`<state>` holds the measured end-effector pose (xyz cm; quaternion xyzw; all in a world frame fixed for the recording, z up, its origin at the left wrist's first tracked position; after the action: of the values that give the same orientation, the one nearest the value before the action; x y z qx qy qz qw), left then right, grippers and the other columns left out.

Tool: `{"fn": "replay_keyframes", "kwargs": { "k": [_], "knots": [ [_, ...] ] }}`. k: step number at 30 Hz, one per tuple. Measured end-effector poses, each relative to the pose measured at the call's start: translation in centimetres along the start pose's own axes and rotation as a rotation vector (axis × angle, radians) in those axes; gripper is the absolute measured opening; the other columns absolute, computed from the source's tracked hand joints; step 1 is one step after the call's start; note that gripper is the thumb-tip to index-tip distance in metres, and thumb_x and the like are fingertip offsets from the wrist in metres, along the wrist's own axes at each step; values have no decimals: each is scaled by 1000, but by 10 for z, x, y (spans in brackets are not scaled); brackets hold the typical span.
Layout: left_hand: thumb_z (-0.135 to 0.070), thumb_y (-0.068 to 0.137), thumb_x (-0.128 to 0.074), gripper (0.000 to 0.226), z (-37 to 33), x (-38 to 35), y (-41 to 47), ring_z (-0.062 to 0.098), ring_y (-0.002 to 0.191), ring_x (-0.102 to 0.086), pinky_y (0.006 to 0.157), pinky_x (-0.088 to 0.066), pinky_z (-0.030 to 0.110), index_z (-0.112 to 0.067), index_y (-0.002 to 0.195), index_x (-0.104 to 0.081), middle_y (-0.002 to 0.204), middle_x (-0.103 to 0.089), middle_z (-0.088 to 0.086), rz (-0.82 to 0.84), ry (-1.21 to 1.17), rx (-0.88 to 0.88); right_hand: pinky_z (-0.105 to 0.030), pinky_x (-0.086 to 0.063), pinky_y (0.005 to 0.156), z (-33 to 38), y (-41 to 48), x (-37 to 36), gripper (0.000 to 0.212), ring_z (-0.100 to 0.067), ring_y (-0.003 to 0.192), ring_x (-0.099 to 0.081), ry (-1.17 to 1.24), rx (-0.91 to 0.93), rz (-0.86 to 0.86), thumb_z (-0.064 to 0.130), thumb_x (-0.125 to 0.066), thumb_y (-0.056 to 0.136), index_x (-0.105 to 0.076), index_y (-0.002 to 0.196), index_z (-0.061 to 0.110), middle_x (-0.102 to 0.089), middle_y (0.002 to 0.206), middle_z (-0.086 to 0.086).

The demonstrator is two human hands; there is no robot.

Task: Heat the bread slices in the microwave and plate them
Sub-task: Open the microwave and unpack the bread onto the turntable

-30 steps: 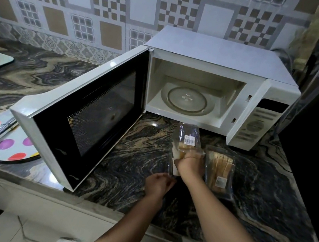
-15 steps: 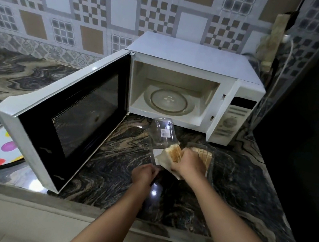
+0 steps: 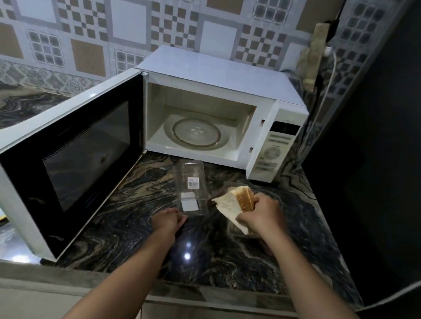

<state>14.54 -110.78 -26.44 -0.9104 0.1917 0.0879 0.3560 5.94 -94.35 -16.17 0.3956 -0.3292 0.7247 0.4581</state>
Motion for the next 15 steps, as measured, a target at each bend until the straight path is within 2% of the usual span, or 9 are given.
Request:
{"fn": "replay_keyframes", "kwargs": {
  "k": [3,5,9,11,13,15],
  "knots": [
    [25,81,-46,25,2,1,0,23,65,-53,38,-50,16,5,75,-60,93,-58,18,-2,11,6,-22,-35,56,-2,-2,6,26,-19,78,-57,55,-6,-75,23,-75,66,-58,86,20,-59,87,0],
    [24,81,-47,30,4,2,-2,22,64,-54,37,-49,15,0,65,-58,78,-58,14,1,54,-12,-23,-35,54,-1,-2,7,26,-19,75,-58,101,-12,-127,24,-75,63,-56,80,21,-61,83,1],
    [23,80,-49,32,9,6,0,23,64,-55,41,-51,15,-3,65,-60,70,-57,11,33,139,-79,-24,-42,60,7,0,8,33,-21,80,-62,149,-15,-191,30,-73,60,-61,90,23,-62,84,5],
    [16,82,-53,20,14,12,5,23,67,-58,55,-56,22,1,77,-66,69,-60,10,66,245,-140,-24,-43,62,13,4,10,37,-20,78,-60,161,5,-208,32,-73,61,-61,94,23,-63,87,4],
    [2,83,-60,15,15,19,10,27,77,-62,80,-56,36,3,94,-70,74,-66,9,90,415,-243,-23,-39,60,21,10,13,38,-18,75,-55,179,29,-215,32,-74,65,-61,98,21,-60,86,5],
    [-10,85,-62,21,9,27,9,27,91,-64,90,-49,34,0,101,-70,90,-71,13,30,623,-388,-24,-41,62,32,20,18,39,-19,78,-56,182,49,-217,32,-73,66,-60,101,21,-59,88,4]
  ]
}}
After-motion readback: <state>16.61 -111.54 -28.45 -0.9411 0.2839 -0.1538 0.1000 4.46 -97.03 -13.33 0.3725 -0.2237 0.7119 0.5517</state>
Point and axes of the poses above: each hand's wrist, its own y-axis towards the middle knuckle, its own x-axis out of the back of the hand, z = x × y, the point moved 1 cm from there along y, towards the middle knuckle
